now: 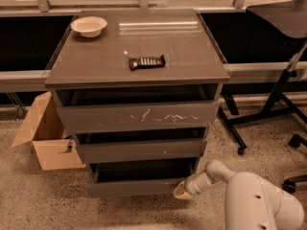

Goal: Close bottom drawer

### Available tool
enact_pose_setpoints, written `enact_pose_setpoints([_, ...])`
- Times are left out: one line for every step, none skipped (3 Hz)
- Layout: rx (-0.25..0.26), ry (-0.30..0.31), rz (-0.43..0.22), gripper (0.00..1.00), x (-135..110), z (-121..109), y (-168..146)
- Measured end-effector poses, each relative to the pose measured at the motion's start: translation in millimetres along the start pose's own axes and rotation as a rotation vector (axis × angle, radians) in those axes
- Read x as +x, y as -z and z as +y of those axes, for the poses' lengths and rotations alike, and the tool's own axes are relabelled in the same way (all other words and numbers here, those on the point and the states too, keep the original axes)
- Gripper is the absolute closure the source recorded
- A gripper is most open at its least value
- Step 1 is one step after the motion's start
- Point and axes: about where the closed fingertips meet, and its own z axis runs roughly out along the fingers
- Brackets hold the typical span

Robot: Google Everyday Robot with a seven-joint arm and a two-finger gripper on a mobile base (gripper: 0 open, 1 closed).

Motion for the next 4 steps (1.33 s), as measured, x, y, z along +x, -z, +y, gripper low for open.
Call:
enact_pose_setpoints([0.000,0.000,0.000,0.32,0.0,0.0,0.0])
enact_pose_setpoints([0.000,0.000,0.000,0.08,0.0,0.0,0.0])
enact_pose_setpoints([0.001,-0.006,-0.006,0.00,1.0,-1.1,-1.5])
enact_pose_setpoints([0.016,-0.016,-0.013,0.00,5.4,-12.1,2.7])
